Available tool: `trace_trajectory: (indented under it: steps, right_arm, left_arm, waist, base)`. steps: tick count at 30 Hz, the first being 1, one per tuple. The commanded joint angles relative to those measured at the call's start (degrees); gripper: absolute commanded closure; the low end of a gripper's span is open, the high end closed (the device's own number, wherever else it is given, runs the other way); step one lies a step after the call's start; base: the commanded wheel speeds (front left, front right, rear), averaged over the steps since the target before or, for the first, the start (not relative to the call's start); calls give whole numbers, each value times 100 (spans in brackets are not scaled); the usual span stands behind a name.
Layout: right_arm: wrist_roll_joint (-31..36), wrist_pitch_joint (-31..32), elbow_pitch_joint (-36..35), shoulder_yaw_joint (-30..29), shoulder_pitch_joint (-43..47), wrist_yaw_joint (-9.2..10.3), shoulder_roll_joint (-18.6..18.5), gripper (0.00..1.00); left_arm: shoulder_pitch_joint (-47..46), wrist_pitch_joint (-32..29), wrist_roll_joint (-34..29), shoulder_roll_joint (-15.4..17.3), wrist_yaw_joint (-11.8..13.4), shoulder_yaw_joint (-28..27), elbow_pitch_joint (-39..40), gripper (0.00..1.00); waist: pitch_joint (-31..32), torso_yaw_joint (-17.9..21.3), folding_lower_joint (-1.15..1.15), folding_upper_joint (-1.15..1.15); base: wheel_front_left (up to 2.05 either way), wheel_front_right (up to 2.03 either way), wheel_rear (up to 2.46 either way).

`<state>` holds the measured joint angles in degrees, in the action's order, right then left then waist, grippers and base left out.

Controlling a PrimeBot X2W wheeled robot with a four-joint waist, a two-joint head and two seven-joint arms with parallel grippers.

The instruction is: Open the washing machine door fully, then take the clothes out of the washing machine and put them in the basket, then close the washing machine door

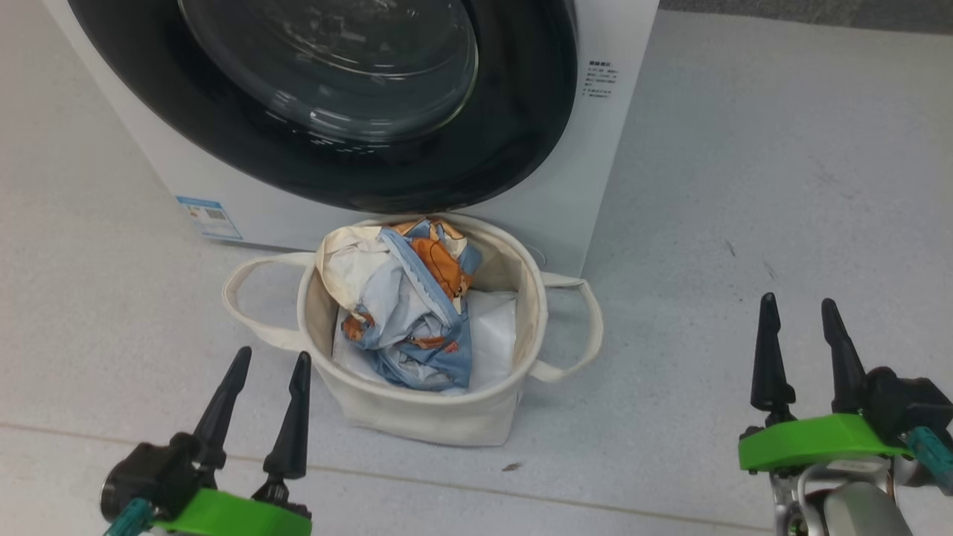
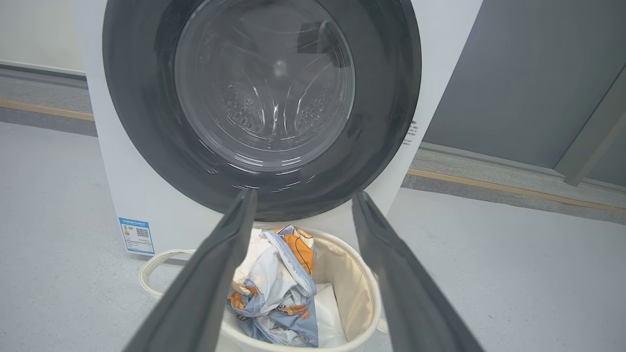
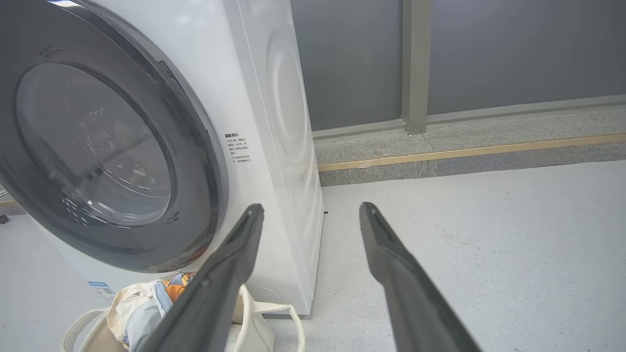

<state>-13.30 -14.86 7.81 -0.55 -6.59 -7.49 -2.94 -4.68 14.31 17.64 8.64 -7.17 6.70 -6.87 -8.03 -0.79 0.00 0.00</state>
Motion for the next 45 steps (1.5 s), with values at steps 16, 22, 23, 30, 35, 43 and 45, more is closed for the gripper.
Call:
trace_trajectory:
  steps: [16, 22, 23, 30, 35, 43, 45]
  right_arm:
    - [-26, -14, -34, 183, 148, 0, 6, 0]
    - [-20, -14, -48, 181, 171, 0, 6, 0]
    - [-18, -14, -47, 181, 174, 0, 6, 0]
    - [10, -14, -41, 184, 181, 0, 6, 0]
    - [5, -14, -34, 211, 215, 0, 6, 0]
    - [1, -14, -20, 236, 242, 0, 6, 0]
    - [5, -14, -22, 232, 242, 0, 6, 0]
  left_arm:
    - [215, 69, -91, -41, -32, -134, 63, 0]
    - [217, 69, -113, -42, -32, -70, 50, 0]
    - [213, 69, -115, -43, -32, -67, 47, 0]
    - [187, 69, -149, -51, -32, -37, 9, 0]
    - [215, 69, -167, -61, -32, -66, -32, 0]
    - [246, 69, -193, -67, -32, -57, -49, 0]
    - [247, 69, -189, -64, -32, -51, -49, 0]
  waist:
    - [610, 123, 0, 0]
    - [628, 117, 0, 0]
    - [625, 111, 0, 0]
    - [661, 71, 0, 0]
    - [730, 66, 0, 0]
    - [781, 62, 0, 0]
    - [782, 58, 0, 0]
  base:
    - [0, 0, 0]
    - [0, 0, 0]
    - [0, 0, 0]
    - [0, 0, 0]
    - [0, 0, 0]
    - [0, 0, 0]
    - [0, 0, 0]
